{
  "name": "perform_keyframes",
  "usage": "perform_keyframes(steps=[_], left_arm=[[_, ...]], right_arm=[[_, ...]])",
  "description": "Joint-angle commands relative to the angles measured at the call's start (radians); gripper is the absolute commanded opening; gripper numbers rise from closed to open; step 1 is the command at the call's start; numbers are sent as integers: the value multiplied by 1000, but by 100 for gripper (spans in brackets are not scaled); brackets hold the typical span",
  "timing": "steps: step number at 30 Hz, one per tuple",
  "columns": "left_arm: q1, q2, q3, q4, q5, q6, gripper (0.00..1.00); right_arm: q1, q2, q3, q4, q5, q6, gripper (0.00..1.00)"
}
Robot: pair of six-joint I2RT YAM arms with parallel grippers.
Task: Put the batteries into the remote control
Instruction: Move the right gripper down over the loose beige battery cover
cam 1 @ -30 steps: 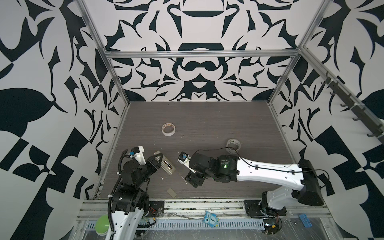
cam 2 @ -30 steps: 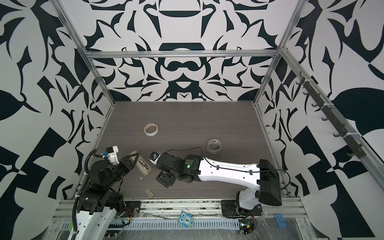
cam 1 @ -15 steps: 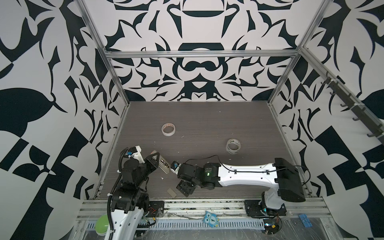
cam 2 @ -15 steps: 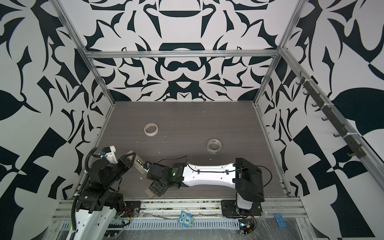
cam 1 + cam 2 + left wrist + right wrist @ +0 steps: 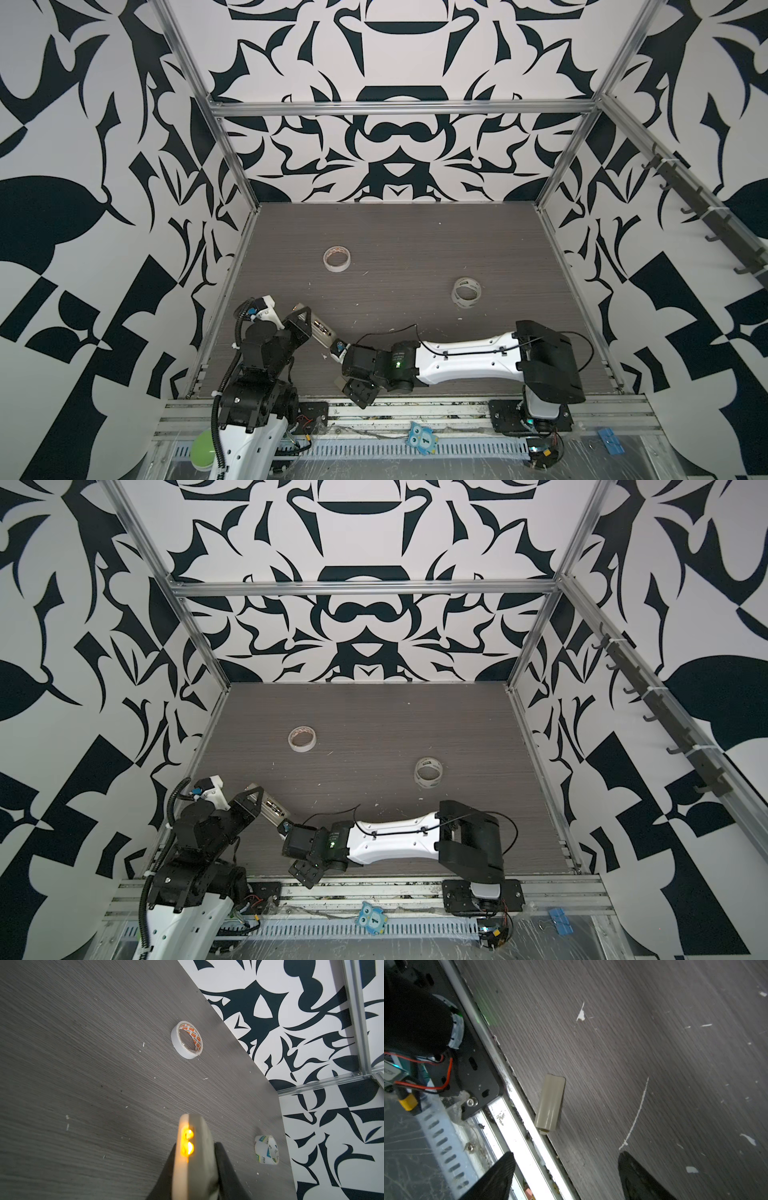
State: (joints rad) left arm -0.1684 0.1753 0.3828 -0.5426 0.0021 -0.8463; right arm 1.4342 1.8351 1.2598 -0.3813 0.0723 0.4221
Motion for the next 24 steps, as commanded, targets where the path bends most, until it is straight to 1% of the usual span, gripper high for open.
perform_keyframes(steps=[1,11,24], left_arm=[[0,-38,25,-35,-42,-16,0],[0,-69,21,-49,-50,-25,0],[0,-82,13,-49,-48,-25,0]], right_arm=[[14,6,38,47,12,28,82],[28,70,45,74,18,48,80],[32,124,88,58,4,42,73]])
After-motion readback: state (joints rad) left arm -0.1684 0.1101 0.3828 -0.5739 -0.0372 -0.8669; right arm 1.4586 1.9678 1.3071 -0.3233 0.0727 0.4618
